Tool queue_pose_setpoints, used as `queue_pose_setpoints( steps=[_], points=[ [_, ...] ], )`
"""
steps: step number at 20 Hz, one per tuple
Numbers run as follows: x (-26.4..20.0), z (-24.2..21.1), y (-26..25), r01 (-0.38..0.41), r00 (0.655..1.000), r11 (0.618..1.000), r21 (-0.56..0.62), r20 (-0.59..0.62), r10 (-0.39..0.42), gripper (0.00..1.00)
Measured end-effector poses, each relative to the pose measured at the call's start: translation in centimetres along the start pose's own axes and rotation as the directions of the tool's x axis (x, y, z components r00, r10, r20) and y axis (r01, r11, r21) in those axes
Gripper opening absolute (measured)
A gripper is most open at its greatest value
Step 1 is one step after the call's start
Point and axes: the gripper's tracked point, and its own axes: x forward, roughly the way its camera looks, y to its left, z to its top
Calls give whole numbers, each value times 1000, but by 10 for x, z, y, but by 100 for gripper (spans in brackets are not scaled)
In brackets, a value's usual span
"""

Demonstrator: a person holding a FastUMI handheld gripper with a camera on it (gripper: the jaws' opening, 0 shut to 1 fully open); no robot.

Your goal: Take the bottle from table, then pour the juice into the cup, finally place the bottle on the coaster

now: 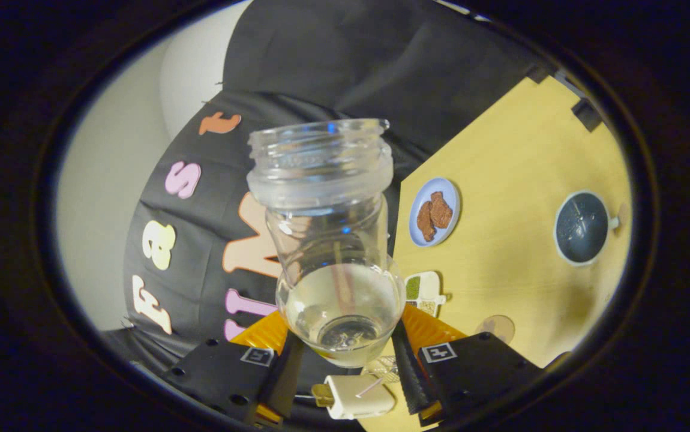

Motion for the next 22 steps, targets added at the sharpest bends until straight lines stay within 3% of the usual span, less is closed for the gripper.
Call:
queue_pose_setpoints(
  steps=[5,8,15,22],
  points=[
    [-3,-20,-25,50,998,977,-209,-21,-56,74],
    [-2,-32,-48,98,994,939,-331,-17,-109,74],
    [15,-68,-94,133,982,772,-621,-25,-189,74],
    [33,-91,-120,161,967,637,-754,-7,-254,74]
  ],
)
